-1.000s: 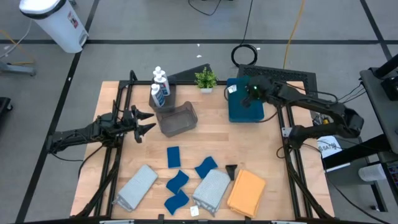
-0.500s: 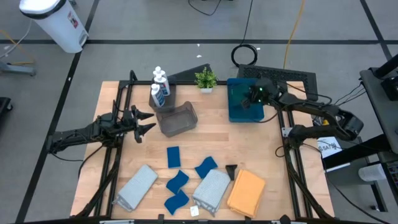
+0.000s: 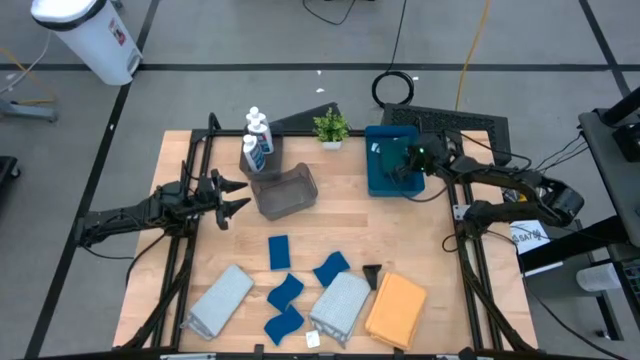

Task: Pick & Place Kitchen Items
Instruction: Put the blue towel into the blue bin

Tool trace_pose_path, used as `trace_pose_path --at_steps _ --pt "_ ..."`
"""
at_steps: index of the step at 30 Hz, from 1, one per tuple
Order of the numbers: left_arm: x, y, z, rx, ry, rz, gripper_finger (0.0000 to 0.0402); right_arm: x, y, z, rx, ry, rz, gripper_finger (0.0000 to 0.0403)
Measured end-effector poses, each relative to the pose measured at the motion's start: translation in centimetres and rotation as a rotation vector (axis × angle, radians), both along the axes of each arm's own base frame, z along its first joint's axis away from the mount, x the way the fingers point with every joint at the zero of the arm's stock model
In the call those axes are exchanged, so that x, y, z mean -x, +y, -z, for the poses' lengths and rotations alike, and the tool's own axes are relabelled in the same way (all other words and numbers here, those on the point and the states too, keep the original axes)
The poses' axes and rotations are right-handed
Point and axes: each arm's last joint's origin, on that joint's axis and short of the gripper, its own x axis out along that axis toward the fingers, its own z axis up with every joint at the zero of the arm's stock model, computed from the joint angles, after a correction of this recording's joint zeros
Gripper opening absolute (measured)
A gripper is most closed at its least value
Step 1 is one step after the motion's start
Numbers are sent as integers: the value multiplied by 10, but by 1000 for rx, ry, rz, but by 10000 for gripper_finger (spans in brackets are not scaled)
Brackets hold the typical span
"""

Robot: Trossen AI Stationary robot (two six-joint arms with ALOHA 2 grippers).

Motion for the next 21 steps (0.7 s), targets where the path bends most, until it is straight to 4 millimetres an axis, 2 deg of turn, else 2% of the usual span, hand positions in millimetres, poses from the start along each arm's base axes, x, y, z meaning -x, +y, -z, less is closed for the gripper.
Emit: trace_pose_path --at_steps 5,16,21 --pt "0 0 0 0 0 0 251 0 0 3 31 -13 -13 70" --pt "0 0 0 0 0 0 251 -4 -1 -2 80 -62 -23 227" --pt "0 0 0 0 0 1 251 -8 0 -4 122 -56 -74 279"
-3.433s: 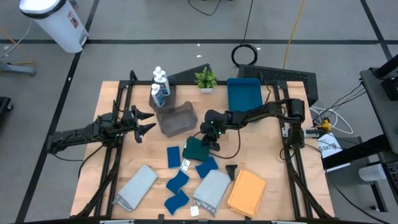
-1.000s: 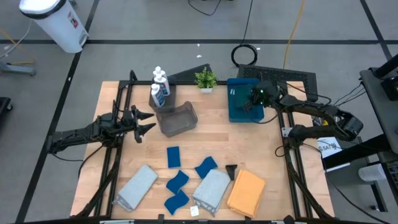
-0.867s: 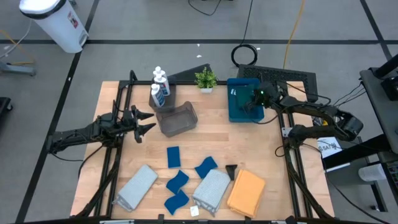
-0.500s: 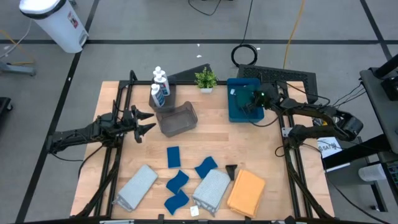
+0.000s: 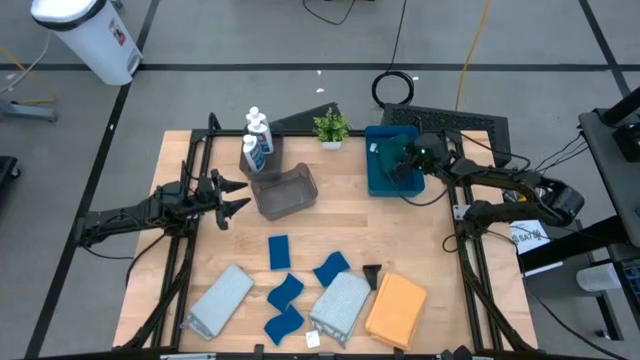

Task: Pick & Place Kitchen Items
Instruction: Put the blue towel into the blue bin, then put the yellow towel into the blue bin

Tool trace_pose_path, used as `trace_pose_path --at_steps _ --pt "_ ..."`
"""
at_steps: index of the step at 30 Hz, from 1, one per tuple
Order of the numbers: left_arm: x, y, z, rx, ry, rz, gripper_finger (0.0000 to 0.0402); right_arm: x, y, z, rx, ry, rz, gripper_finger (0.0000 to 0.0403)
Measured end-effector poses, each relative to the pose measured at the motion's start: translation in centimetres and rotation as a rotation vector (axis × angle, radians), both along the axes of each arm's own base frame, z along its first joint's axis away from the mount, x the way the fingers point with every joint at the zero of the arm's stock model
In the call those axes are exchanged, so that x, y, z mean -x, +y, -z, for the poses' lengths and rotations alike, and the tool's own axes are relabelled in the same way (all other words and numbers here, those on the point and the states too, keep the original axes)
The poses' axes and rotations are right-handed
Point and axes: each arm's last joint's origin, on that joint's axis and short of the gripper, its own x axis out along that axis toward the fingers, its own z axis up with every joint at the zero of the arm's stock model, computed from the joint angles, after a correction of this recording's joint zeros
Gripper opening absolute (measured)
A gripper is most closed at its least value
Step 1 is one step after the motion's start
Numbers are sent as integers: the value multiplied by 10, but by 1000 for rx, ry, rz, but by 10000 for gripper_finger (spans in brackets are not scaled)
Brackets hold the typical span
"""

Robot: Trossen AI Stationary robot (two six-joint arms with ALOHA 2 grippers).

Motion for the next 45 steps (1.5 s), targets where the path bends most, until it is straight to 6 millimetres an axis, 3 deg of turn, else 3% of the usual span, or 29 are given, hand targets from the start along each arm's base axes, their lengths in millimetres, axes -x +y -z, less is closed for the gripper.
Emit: trace_pose_path --at_steps 9,26,32,38,45 --pt "0 0 0 0 0 0 251 -13 6 -8 80 -58 -76 319" --pt "0 0 0 0 0 0 251 -15 8 -9 91 -51 -98 313" --pt "0 0 0 0 0 0 251 -22 14 -10 10 -151 -285 313" --pt "0 0 0 0 0 0 251 -44 47 -13 -145 -295 -639 313" --pt "0 0 0 0 0 0 251 -65 127 -24 -380 -223 -920 313"
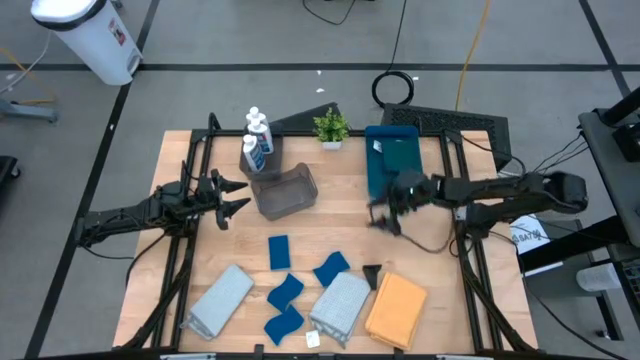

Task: Pick & Place Kitchen Items
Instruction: Put the yellow towel into the blue bin

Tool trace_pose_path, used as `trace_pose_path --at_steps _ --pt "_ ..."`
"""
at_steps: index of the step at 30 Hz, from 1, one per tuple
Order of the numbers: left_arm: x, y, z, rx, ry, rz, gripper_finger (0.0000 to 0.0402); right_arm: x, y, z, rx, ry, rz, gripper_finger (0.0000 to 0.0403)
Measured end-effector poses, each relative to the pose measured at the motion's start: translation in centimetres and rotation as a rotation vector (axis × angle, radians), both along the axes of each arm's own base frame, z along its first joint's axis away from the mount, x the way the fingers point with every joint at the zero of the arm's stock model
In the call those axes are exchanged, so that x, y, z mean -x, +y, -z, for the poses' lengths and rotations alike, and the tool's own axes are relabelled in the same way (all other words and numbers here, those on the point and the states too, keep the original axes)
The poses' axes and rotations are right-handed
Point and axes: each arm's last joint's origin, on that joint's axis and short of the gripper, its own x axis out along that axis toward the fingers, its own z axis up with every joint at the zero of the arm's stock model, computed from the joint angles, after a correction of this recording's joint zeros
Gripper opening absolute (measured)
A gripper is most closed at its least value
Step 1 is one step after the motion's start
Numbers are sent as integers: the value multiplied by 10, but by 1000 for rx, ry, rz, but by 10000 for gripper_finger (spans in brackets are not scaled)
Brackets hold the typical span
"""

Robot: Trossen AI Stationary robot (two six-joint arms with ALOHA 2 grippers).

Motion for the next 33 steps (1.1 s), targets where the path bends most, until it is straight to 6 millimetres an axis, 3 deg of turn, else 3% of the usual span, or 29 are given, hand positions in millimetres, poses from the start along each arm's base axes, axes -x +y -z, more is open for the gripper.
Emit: trace_pose_path --at_steps 6,13,22,33 --pt "0 0 0 0 0 0 251 19 60 -7 -57 312 -115 313" --pt "0 0 0 0 0 0 251 38 95 0 -193 517 -94 313" --pt "0 0 0 0 0 0 251 56 106 25 -253 643 -45 313" --pt "0 0 0 0 0 0 251 63 110 49 -357 608 -70 313"
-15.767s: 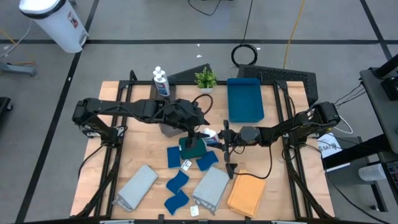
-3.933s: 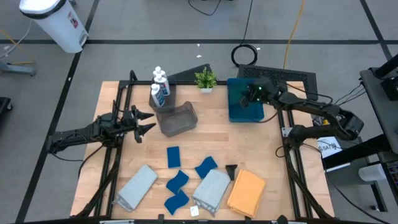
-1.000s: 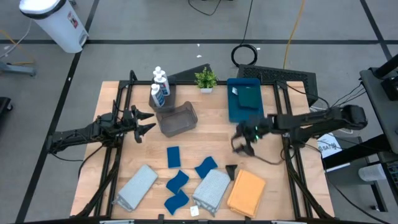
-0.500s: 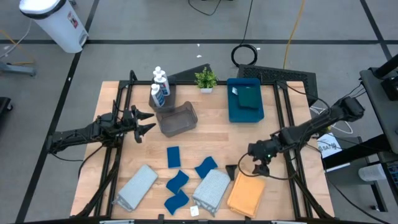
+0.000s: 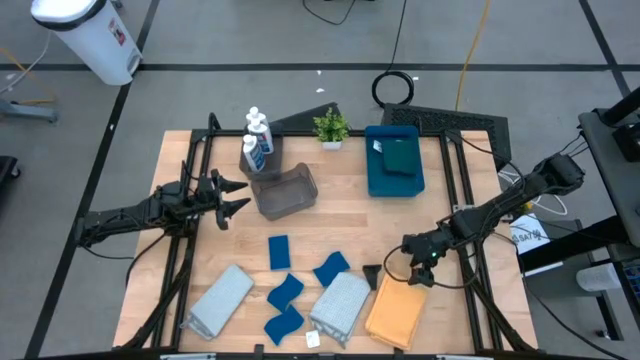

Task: Pick & Place Kitchen Items
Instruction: Put the yellow towel into the blue bin

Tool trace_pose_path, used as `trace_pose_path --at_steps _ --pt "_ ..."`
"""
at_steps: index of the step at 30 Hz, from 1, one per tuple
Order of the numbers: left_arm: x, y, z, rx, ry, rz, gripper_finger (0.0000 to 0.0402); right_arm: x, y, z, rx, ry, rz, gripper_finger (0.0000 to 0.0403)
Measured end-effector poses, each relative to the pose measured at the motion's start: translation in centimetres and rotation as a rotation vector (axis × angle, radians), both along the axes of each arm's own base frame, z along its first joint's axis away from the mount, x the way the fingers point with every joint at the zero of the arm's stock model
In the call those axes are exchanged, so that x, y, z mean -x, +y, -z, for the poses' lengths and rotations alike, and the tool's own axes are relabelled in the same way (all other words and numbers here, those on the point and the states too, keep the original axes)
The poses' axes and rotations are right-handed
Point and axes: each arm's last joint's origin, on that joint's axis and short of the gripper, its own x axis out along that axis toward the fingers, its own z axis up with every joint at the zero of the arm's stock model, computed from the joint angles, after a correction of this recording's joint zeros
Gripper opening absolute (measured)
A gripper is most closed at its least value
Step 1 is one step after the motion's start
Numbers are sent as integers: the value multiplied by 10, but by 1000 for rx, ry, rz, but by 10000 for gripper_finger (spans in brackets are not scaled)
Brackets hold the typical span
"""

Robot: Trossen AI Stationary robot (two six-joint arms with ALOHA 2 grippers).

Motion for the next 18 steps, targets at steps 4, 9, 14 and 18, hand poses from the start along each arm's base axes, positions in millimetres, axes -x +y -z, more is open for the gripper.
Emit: trace_pose_path --at_steps 4,9,14,18 --pt "0 0 0 0 0 0 251 1 4 6 -43 -17 8 313" --pt "0 0 0 0 0 0 251 2 12 9 -74 -28 2 313" --pt "0 0 0 0 0 0 251 -1 24 12 -106 -43 -18 310" --pt "0 0 0 0 0 0 251 -4 28 18 -116 -33 -22 296"
